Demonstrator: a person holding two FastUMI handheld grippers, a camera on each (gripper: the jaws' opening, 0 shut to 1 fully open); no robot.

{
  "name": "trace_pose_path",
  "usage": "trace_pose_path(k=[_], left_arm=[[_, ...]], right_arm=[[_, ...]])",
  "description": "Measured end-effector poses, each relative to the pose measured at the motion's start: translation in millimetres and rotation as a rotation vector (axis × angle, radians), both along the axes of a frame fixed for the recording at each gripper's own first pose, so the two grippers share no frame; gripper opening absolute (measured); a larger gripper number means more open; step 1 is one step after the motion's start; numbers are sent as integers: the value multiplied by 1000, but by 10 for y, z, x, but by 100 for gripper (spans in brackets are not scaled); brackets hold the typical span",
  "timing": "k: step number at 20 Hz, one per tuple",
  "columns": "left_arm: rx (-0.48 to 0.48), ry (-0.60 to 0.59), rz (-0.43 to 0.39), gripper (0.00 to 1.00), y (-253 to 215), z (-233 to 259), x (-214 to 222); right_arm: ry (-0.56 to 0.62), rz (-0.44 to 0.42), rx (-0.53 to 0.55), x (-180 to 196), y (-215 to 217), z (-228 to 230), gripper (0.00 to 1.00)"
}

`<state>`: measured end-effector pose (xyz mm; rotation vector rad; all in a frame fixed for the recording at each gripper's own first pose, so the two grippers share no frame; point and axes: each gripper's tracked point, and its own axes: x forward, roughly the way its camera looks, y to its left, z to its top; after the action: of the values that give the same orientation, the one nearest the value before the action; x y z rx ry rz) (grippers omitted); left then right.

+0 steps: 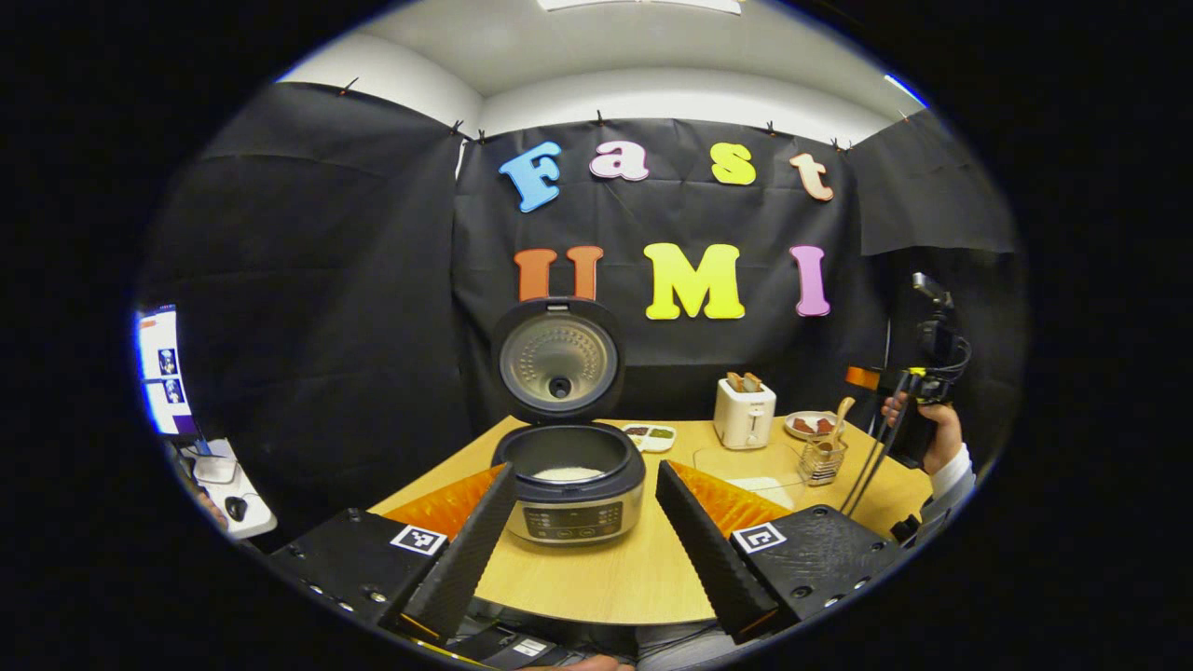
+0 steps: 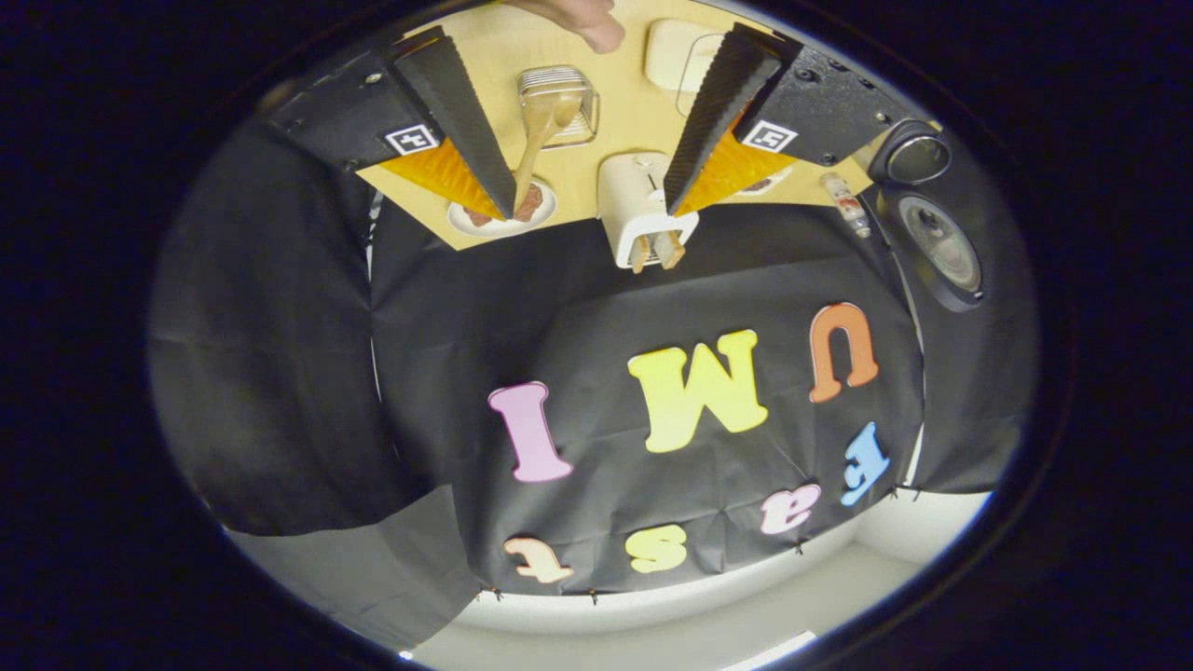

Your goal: Close the left gripper, press the button to open the rice cooker; take a wooden spoon from the chopstick holder with the right hand, scoop a spoonful of rice and pour it into the rice cooker, then put the wooden spoon back into the chopstick holder.

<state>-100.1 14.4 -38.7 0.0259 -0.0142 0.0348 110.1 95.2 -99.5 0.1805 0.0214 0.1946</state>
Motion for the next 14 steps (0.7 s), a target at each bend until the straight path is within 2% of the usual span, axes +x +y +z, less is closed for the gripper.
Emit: trace_pose_path(k=[3, 5, 9, 10, 12, 14], left_arm=[[-31, -37, 6, 96, 25, 277, 101], [-57, -45, 12, 96, 59, 416, 228], [-47, -53, 86, 96, 227, 708, 514], [-42, -71, 83, 96, 221, 826, 575], [-38, -111, 79, 96, 209, 1088, 759], [-17, -156, 112, 96, 334, 1332, 982]], right_arm=[[-77, -24, -107, -388, 9, 67, 100], [-84, -29, -165, -624, -6, 48, 100], [-40, -8, -191, -1082, -16, 30, 100], [-47, -12, -204, -1179, -27, 60, 100], [-68, -26, -193, -1321, -77, 173, 100], [-57, -15, -161, -1432, -57, 172, 100]])
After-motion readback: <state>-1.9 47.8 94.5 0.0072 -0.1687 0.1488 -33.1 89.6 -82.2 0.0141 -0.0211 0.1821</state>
